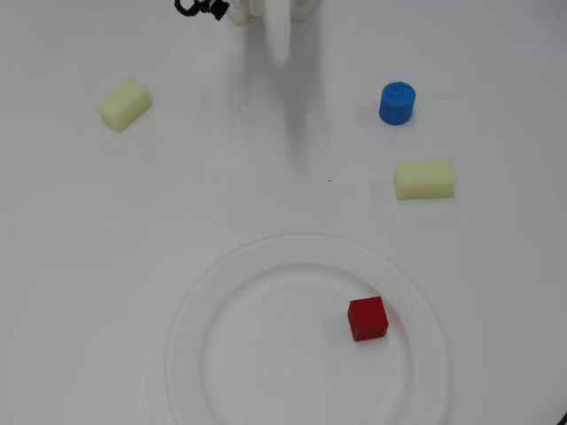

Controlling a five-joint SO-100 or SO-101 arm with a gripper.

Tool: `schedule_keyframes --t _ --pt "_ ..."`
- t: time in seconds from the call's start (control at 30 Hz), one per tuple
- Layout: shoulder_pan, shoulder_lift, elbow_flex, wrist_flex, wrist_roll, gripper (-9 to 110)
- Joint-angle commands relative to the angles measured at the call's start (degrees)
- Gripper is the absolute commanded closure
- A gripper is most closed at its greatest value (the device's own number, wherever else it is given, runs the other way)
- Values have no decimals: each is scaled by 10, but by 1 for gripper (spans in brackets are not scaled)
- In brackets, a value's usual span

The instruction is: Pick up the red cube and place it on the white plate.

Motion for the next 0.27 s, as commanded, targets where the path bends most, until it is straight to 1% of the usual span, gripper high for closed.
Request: schedule_keyframes --t 0.0,0.07,0.1,0.23 --pt "-2 47 64 -17 2 76" --pt "-5 47 91 -26 18 76" --pt "-12 48 104 -27 16 78" --pt "-21 48 146 -56 11 96"
